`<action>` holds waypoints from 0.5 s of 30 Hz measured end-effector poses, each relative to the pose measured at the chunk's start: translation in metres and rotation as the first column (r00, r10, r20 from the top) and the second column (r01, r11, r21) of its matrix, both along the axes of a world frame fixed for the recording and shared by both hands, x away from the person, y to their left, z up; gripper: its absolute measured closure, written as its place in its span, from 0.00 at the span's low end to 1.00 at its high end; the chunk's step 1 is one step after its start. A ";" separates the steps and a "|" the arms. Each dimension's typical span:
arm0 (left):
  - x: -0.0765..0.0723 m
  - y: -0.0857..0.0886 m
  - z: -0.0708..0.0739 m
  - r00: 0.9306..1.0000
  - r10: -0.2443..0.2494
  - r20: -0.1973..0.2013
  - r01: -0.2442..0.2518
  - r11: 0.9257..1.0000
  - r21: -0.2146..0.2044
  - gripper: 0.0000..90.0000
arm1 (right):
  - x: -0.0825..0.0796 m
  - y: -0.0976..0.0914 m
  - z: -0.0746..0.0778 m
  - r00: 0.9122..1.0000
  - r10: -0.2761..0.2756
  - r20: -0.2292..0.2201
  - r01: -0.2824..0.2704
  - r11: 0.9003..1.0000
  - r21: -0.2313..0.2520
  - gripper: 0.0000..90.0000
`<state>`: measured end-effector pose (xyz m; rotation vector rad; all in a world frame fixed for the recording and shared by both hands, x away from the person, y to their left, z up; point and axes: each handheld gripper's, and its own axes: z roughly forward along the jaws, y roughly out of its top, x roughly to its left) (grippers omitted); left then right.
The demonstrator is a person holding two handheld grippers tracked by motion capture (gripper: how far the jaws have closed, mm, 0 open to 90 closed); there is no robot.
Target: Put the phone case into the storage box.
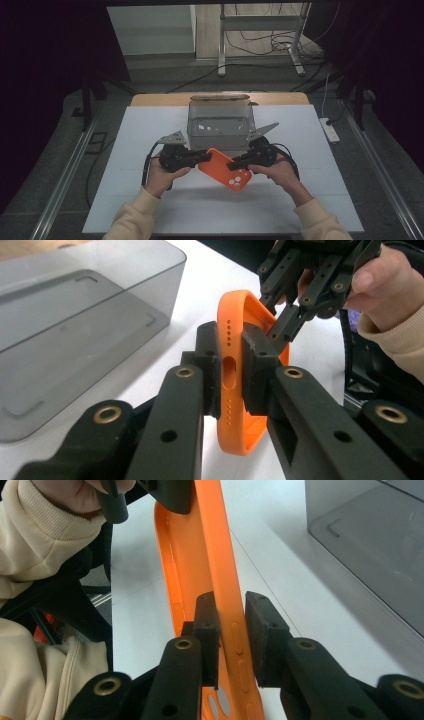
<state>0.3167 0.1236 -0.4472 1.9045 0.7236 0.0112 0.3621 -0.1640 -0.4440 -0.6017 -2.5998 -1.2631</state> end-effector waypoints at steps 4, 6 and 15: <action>0.002 0.001 -0.003 1.000 -0.002 -0.013 0.002 1.000 0.005 0.89 | -0.001 0.001 0.000 1.000 0.008 0.007 -0.008 1.000 -0.014 0.87; 0.003 0.001 -0.004 1.000 -0.003 -0.018 0.003 1.000 0.001 0.88 | -0.002 0.002 0.000 1.000 0.014 0.014 -0.014 1.000 -0.021 0.87; 0.003 0.002 -0.005 1.000 -0.006 -0.015 0.006 1.000 0.002 0.87 | -0.005 0.002 0.006 0.999 0.015 0.052 -0.014 1.000 -0.023 0.88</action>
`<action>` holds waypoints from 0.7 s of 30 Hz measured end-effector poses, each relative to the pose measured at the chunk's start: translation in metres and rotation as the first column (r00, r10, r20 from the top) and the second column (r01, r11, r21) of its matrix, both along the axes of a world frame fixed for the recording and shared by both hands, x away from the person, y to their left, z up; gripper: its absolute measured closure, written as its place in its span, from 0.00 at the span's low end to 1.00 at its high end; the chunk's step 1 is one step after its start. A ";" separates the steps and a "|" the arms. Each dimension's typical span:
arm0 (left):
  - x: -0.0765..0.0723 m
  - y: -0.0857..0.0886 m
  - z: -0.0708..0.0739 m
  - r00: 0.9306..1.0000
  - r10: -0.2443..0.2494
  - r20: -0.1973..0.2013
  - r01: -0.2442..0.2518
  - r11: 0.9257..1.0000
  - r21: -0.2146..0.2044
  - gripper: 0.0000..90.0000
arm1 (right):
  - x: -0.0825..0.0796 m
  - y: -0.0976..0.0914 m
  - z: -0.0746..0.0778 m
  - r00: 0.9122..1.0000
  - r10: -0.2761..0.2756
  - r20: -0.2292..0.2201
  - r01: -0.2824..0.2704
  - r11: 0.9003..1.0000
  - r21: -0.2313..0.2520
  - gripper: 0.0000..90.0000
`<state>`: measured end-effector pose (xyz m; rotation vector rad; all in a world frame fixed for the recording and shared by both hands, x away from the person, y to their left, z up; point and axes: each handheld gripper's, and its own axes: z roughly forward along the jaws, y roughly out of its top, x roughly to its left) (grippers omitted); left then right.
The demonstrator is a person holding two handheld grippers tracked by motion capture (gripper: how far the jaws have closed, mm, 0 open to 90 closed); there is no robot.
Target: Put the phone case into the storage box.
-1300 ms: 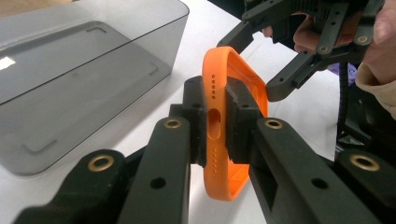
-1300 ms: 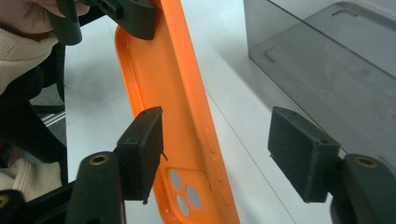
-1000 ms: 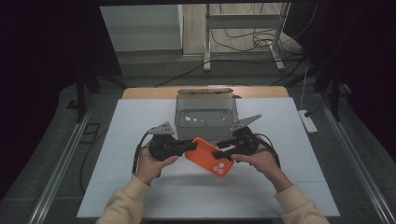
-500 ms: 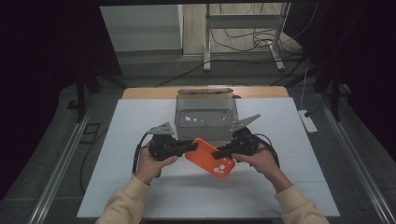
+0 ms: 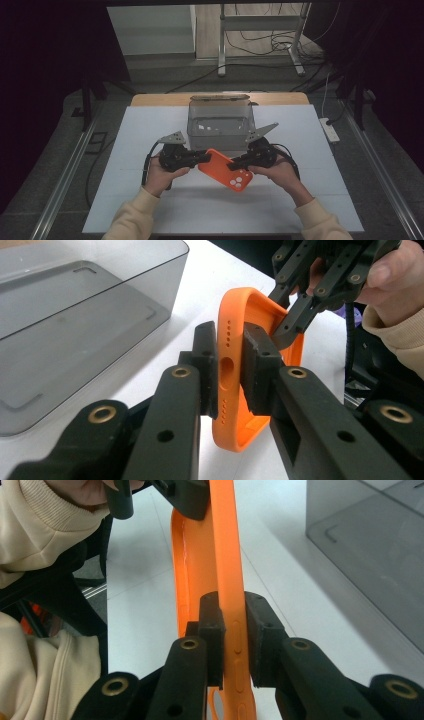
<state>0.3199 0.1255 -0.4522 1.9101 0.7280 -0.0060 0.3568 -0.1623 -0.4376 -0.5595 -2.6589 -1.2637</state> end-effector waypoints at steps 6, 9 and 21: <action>0.001 0.000 -0.001 1.000 -0.001 -0.003 0.001 1.000 0.001 0.86 | -0.001 -0.001 0.003 1.000 -0.003 0.016 0.003 1.000 0.003 0.89; 0.001 0.000 -0.002 1.000 -0.004 -0.006 0.004 1.000 -0.001 0.86 | -0.002 -0.001 0.004 1.000 -0.002 0.020 0.002 1.000 0.003 0.89; 0.001 -0.001 -0.003 1.000 -0.002 0.000 0.002 1.000 0.007 0.84 | -0.003 -0.001 0.007 0.999 -0.001 0.032 0.001 1.000 -0.001 0.89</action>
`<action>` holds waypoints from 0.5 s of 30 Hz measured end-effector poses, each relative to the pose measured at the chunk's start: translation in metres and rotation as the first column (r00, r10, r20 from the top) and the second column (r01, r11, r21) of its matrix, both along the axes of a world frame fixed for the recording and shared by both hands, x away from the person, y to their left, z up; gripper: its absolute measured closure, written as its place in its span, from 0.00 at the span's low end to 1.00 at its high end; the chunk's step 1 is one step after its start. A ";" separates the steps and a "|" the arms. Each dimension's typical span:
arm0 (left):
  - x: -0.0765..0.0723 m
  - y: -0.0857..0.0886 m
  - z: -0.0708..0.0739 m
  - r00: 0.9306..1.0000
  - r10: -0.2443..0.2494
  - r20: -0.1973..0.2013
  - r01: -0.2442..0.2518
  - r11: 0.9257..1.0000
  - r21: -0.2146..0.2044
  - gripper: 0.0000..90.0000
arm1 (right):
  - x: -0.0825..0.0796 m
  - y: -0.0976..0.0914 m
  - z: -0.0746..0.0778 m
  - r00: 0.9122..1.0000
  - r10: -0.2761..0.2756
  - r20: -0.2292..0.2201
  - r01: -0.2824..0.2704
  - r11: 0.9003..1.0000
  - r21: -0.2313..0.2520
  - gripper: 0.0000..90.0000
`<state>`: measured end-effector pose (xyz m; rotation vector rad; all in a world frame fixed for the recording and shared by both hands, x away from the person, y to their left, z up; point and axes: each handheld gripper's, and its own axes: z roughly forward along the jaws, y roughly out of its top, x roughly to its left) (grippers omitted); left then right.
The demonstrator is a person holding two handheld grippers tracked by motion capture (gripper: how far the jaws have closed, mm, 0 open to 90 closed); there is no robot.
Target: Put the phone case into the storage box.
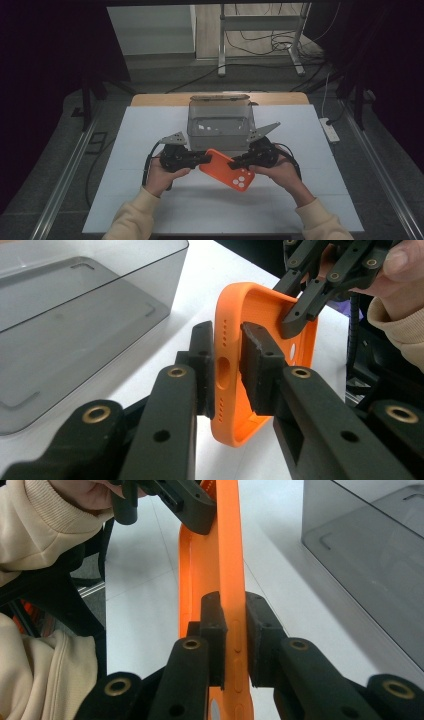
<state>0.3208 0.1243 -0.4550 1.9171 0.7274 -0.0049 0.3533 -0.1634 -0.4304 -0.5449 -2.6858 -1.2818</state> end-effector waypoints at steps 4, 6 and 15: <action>0.001 0.000 -0.001 1.000 0.014 0.003 -0.014 1.000 0.006 0.75 | 0.000 -0.001 0.001 1.000 -0.012 0.005 0.012 1.000 -0.004 0.90; 0.002 0.000 -0.001 1.000 0.024 -0.001 -0.024 1.000 0.004 0.63 | 0.000 -0.001 0.001 1.000 -0.016 0.007 0.016 1.000 -0.007 0.90; -0.001 -0.001 0.000 0.996 0.079 0.035 -0.080 0.996 0.034 0.30 | -0.004 0.002 0.001 0.998 -0.024 0.054 0.027 0.998 -0.049 0.90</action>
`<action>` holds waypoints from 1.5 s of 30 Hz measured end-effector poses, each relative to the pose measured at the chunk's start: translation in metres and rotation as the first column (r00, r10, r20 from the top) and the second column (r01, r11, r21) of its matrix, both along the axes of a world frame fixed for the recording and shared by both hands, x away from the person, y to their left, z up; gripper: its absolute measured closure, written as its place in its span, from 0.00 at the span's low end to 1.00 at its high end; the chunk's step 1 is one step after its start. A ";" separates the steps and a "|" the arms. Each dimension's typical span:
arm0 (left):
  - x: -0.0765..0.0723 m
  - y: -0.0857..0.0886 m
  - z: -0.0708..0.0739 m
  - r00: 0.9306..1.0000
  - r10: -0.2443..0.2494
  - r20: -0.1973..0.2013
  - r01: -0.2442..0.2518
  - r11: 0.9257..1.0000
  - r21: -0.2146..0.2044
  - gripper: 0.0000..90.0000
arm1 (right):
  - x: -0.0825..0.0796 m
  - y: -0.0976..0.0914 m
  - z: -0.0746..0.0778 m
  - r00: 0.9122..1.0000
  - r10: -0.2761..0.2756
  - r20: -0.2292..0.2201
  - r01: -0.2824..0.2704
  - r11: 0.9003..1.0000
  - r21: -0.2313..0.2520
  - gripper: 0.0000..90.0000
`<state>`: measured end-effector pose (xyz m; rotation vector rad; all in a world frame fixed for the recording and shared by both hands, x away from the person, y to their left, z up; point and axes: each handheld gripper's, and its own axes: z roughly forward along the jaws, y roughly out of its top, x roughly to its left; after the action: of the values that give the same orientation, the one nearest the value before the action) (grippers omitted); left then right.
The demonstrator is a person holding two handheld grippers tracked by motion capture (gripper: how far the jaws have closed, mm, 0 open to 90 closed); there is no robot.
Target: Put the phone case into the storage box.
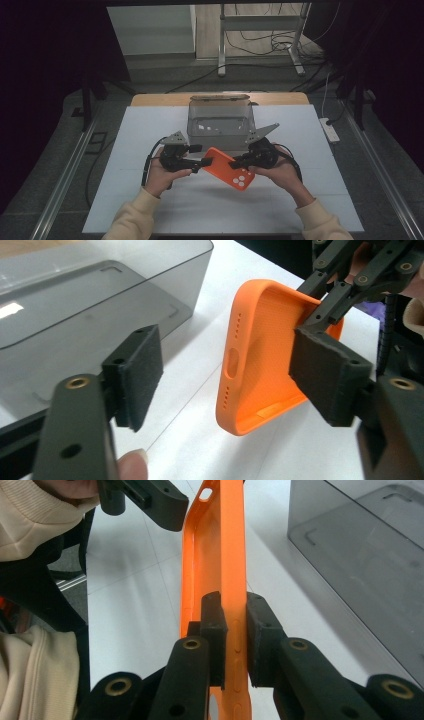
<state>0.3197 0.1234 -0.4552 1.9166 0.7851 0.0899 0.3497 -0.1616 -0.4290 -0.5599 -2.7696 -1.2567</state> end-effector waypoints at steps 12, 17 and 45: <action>-0.009 0.006 -0.002 0.994 0.084 0.065 -0.087 0.995 0.046 0.17 | -0.002 0.000 0.002 1.000 -0.014 0.028 0.015 1.000 -0.019 0.90; -0.013 0.007 -0.003 0.991 0.103 0.089 -0.109 0.991 0.072 0.17 | -0.003 0.000 0.003 0.999 -0.020 0.038 0.020 1.000 -0.023 0.90; -0.033 0.031 -0.028 0.982 0.175 0.075 -0.185 0.969 0.166 0.15 | -0.006 -0.002 0.007 0.997 -0.030 0.072 0.032 0.999 -0.029 0.89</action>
<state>0.2863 0.1547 -0.4833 1.9905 0.9353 0.3350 0.3432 -0.1637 -0.4224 -0.5733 -2.8531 -1.2682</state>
